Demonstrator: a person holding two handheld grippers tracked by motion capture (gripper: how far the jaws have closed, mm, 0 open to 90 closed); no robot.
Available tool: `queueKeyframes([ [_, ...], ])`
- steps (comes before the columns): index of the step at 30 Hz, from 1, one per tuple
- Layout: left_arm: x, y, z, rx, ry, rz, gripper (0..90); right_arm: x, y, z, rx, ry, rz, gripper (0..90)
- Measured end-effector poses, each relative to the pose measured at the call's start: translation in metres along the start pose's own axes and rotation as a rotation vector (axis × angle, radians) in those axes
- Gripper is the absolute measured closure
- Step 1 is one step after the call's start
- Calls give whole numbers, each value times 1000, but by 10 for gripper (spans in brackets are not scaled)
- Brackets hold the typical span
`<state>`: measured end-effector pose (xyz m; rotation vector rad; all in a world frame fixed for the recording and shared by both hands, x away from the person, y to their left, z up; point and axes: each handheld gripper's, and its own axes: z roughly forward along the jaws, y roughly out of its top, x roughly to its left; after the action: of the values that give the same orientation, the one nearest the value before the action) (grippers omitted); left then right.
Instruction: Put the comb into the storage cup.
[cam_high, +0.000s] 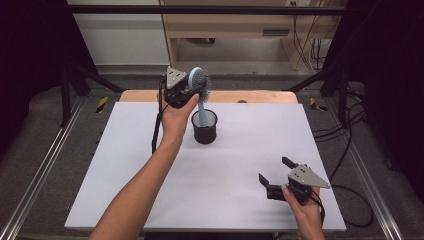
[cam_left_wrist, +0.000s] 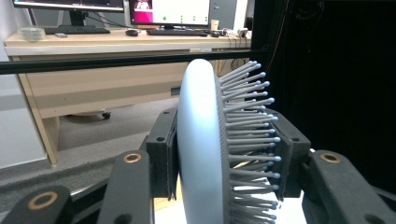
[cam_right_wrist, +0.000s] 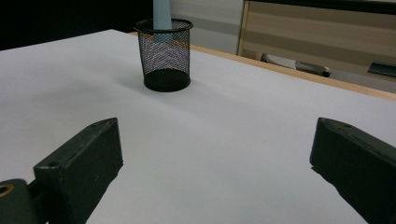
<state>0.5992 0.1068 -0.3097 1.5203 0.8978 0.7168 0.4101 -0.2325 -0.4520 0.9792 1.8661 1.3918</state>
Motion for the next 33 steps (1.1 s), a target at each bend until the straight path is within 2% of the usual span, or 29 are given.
queueKeyframes([
  [12,-7,-7,4,22,-2,48,518,1,-1,0,6,11,4,27],
  [33,-8,-15,6,32,-8,42,517,1,-1,0,8,16,7,27],
])
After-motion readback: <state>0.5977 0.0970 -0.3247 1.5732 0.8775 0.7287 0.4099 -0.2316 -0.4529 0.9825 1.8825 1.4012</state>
